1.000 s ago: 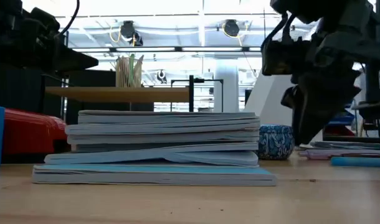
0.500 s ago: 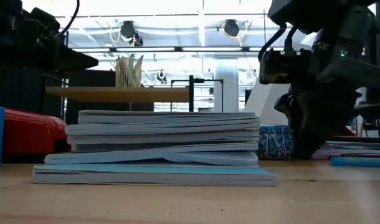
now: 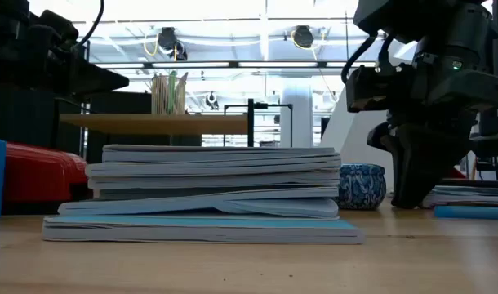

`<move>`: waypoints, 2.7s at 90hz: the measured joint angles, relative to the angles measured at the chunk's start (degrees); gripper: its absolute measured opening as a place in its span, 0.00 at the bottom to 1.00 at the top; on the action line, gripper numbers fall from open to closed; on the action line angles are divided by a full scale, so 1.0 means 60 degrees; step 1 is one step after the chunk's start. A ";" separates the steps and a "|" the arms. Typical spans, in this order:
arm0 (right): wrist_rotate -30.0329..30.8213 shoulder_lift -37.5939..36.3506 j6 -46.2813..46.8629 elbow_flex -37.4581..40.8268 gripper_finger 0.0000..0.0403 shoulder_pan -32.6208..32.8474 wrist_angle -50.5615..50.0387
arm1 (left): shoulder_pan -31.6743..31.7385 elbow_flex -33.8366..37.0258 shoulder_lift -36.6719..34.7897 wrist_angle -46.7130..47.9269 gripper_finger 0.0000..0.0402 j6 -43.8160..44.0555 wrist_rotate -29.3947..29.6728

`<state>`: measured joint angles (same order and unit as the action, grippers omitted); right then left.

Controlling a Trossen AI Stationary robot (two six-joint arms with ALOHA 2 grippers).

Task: Stock shelves
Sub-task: Put the purple pen into the gold pen holder on the shelf

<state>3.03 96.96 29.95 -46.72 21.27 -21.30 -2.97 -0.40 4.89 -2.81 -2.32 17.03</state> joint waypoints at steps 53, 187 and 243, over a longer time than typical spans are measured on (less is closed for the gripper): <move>-0.0088 -0.2029 0.0589 0.0066 0.00 -0.1148 -0.0518 | -0.0003 0.0000 0.0000 0.0000 0.06 0.0000 0.0009; 0.0767 0.1921 -0.4894 -0.8054 0.00 -0.5663 0.6611 | -0.0002 0.0000 -0.0004 -0.0003 0.06 0.0034 0.0019; 0.0802 0.5356 -0.5327 -1.2608 0.00 -0.6580 0.7037 | 0.0001 0.0000 -0.0004 -0.0004 0.06 0.0074 0.0019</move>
<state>7.84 129.10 -2.01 -122.37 -18.21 20.92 -2.96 -0.40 4.86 -2.83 -1.88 17.15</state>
